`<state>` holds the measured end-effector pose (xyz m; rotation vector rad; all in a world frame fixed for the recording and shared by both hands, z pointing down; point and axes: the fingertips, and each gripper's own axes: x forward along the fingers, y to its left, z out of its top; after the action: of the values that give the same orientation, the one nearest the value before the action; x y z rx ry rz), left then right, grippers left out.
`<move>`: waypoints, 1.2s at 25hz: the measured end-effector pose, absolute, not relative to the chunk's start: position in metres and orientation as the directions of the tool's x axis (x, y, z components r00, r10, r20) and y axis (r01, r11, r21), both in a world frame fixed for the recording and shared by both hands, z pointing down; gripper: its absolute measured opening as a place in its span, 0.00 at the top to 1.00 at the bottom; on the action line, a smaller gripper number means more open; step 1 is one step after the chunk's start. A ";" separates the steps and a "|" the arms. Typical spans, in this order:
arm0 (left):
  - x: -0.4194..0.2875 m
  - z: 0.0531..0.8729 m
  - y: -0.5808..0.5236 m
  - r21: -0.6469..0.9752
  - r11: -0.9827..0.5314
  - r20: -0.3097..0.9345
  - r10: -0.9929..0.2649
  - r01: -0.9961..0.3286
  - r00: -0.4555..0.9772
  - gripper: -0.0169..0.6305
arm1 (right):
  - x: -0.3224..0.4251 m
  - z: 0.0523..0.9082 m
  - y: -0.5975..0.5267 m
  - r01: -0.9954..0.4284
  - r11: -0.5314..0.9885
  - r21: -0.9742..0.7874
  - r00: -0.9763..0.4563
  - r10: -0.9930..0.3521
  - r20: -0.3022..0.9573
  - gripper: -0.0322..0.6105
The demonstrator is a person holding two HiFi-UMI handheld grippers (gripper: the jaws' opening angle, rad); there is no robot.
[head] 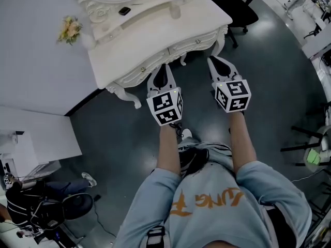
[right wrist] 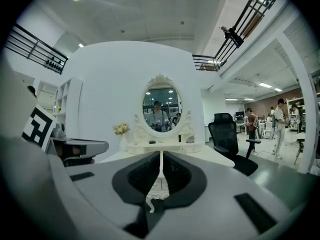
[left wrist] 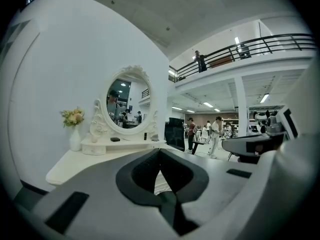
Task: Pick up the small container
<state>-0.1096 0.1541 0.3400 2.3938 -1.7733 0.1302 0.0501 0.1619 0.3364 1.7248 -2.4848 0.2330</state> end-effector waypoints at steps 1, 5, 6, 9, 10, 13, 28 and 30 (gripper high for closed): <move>-0.119 0.341 0.146 0.084 -0.277 0.165 -0.943 -0.957 0.288 0.94 | 0.043 0.336 0.156 -0.936 0.347 -0.063 -0.353 -0.919 0.178 0.89; -0.161 0.342 0.116 0.127 -0.221 0.169 -0.956 -0.967 0.240 0.94 | 0.031 0.332 0.132 -0.937 0.345 -0.044 -0.347 -0.920 0.184 0.89; -0.167 0.342 0.110 0.136 -0.215 0.167 -0.957 -0.967 0.236 0.94 | 0.033 0.330 0.126 -0.941 0.335 -0.042 -0.337 -0.923 0.185 0.89; -0.167 0.337 0.093 0.147 -0.233 0.146 -0.956 -0.961 0.254 0.94 | 0.039 0.321 0.109 -0.951 0.307 -0.036 -0.309 -0.935 0.173 0.89; -0.163 0.337 0.087 0.147 -0.247 0.141 -0.953 -0.958 0.267 0.94 | 0.041 0.319 0.103 -0.953 0.302 -0.033 -0.303 -0.938 0.169 0.89; -0.161 0.339 0.071 0.156 -0.261 0.136 -0.949 -0.953 0.283 0.94 | 0.046 0.317 0.088 -0.955 0.294 -0.027 -0.295 -0.941 0.167 0.89; -0.151 0.348 -0.054 0.111 -0.237 0.148 -0.956 -0.965 0.252 0.94 | 0.044 0.330 -0.054 -0.927 0.367 -0.072 -0.374 -0.917 0.142 0.89; -0.138 0.351 -0.078 0.102 -0.241 0.162 -0.953 -0.965 0.255 0.94 | 0.056 0.334 -0.081 -0.928 0.363 -0.087 -0.373 -0.916 0.148 0.89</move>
<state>-0.1381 -0.0785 0.3510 2.3400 -1.8115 0.0988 0.0560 -0.0808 0.3337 1.7159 -2.5320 0.2389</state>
